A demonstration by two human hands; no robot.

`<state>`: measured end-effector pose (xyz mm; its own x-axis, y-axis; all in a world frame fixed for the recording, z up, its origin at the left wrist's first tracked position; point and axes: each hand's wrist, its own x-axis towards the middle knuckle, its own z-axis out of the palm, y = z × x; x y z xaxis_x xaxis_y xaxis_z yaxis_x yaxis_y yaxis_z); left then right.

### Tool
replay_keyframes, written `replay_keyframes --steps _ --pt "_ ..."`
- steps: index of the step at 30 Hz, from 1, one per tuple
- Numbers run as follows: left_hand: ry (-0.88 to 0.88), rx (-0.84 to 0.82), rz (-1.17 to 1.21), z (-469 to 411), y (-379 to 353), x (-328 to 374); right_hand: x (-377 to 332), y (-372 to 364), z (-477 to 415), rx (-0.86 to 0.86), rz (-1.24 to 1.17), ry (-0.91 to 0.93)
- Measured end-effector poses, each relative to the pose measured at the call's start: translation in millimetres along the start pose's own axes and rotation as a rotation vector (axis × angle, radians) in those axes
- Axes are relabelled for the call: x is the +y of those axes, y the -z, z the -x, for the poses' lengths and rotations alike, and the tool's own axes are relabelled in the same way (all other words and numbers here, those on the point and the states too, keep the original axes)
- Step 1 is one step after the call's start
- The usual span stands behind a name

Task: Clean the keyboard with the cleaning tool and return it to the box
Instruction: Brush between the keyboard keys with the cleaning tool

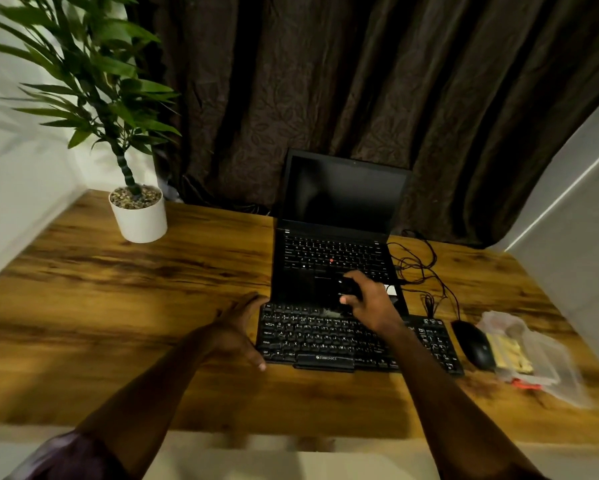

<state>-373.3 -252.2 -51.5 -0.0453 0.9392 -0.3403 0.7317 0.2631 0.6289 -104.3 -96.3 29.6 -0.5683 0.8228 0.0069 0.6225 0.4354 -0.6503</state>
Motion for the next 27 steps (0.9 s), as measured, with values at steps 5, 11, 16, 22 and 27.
replay_keyframes --steps 5,11,16,22,27 --pt "-0.016 -0.002 -0.016 -1.8 -2.8 -3.4 -18.0 -17.9 -4.6 -0.008 -0.028 0.053" --pt "-0.008 -0.019 0.0 3.8 2.8 7.4 -3.4 -1.6 1.9 -0.009 -0.058 0.008" --pt "-0.008 0.002 0.014 6.7 0.9 10.7 13.2 9.9 5.6 0.009 -0.024 -0.017" --pt "0.009 -0.011 -0.003 7.5 3.3 12.3 -7.9 -8.5 -1.1 0.006 -0.046 0.051" --pt "0.005 -0.023 -0.026 3.7 2.6 8.6 0.2 -1.7 2.4 -0.009 -0.096 0.015"
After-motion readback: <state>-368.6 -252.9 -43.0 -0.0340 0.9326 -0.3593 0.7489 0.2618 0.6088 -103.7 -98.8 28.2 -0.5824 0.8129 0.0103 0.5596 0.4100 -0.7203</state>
